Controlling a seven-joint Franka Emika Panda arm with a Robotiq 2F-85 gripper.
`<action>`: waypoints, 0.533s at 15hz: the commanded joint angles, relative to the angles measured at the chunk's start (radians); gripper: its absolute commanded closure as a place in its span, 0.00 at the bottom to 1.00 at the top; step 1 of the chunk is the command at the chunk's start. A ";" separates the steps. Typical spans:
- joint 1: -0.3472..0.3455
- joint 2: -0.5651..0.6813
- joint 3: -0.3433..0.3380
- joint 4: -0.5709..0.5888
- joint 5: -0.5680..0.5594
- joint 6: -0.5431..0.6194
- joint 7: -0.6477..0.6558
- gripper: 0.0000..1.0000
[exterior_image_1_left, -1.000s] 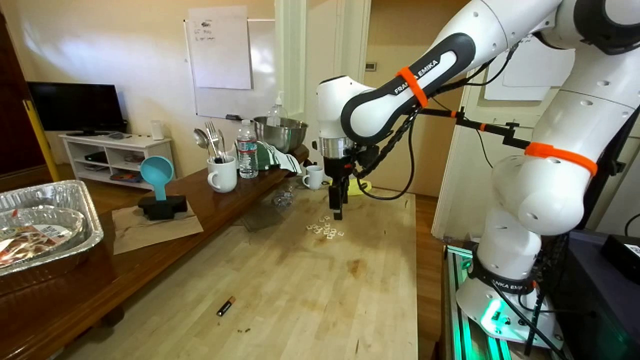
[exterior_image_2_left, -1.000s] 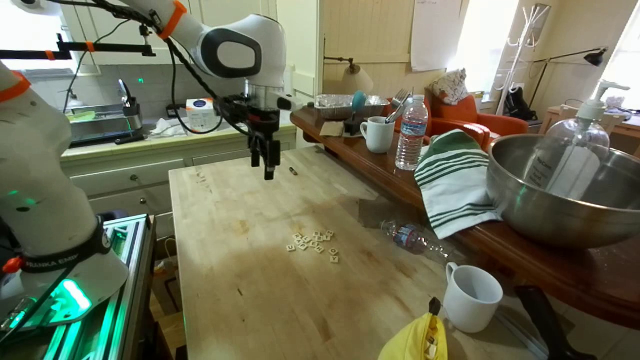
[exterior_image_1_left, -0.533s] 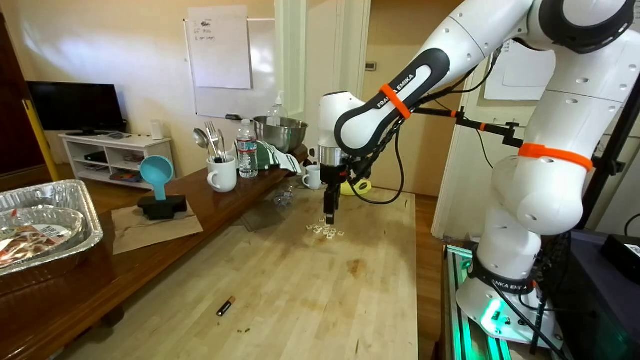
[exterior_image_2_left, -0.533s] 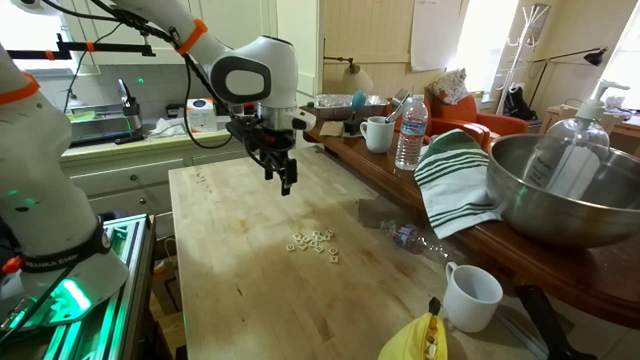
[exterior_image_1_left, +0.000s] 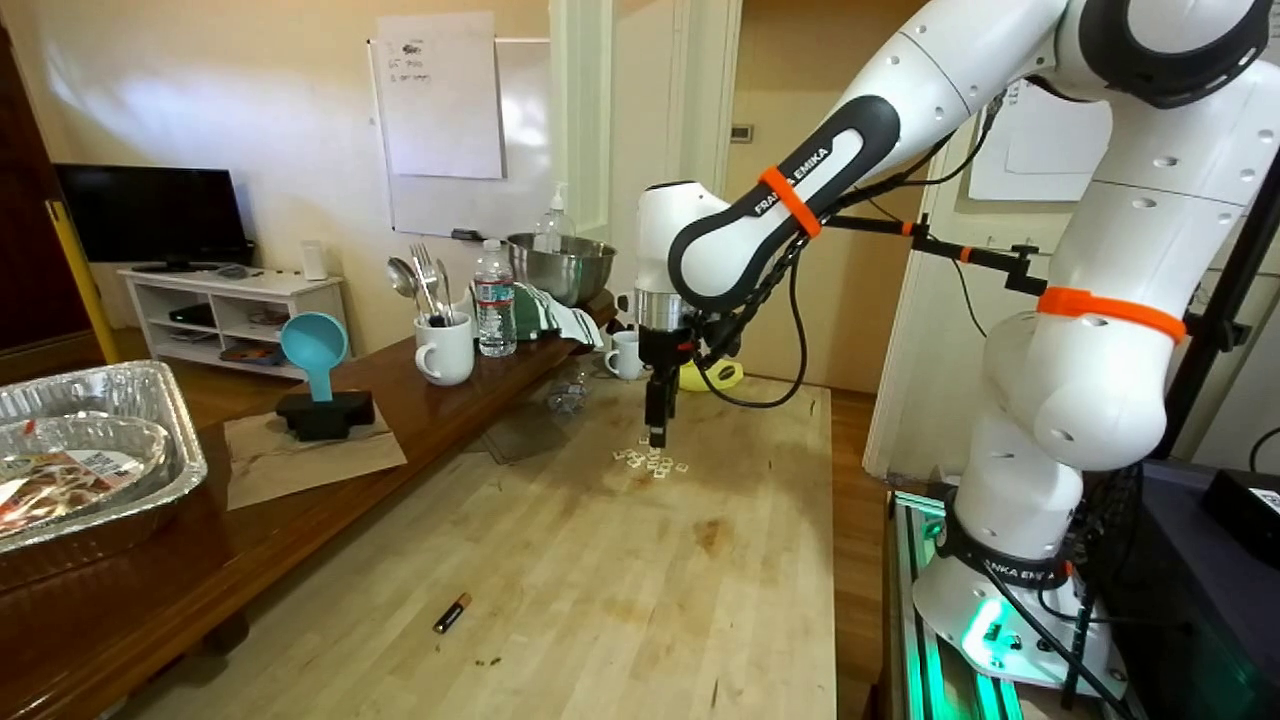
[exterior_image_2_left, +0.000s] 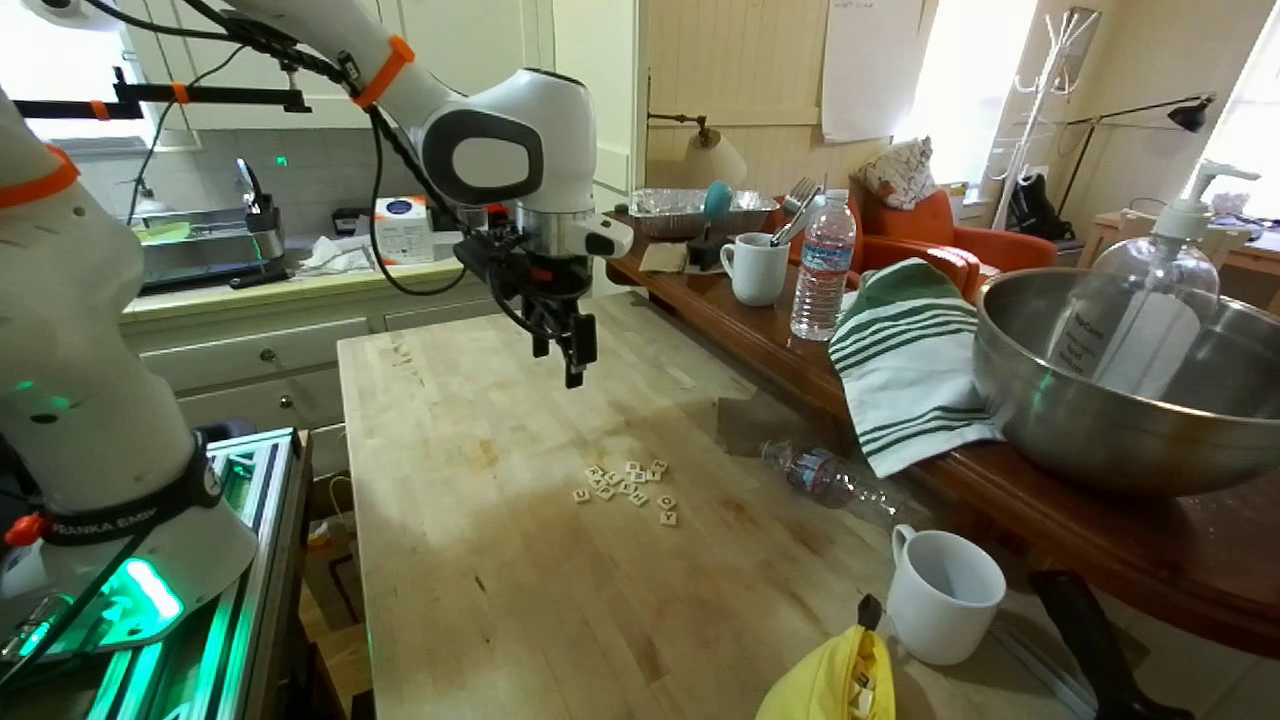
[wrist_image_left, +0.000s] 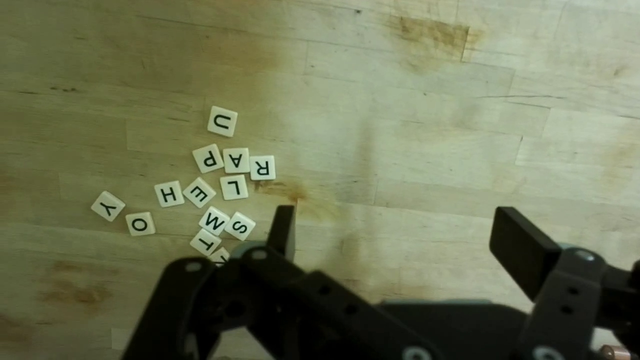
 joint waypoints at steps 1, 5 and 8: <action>-0.025 0.068 0.003 0.020 -0.027 0.091 0.057 0.00; -0.050 0.143 -0.006 0.040 -0.048 0.151 0.080 0.44; -0.068 0.187 -0.013 0.053 -0.088 0.172 0.128 0.67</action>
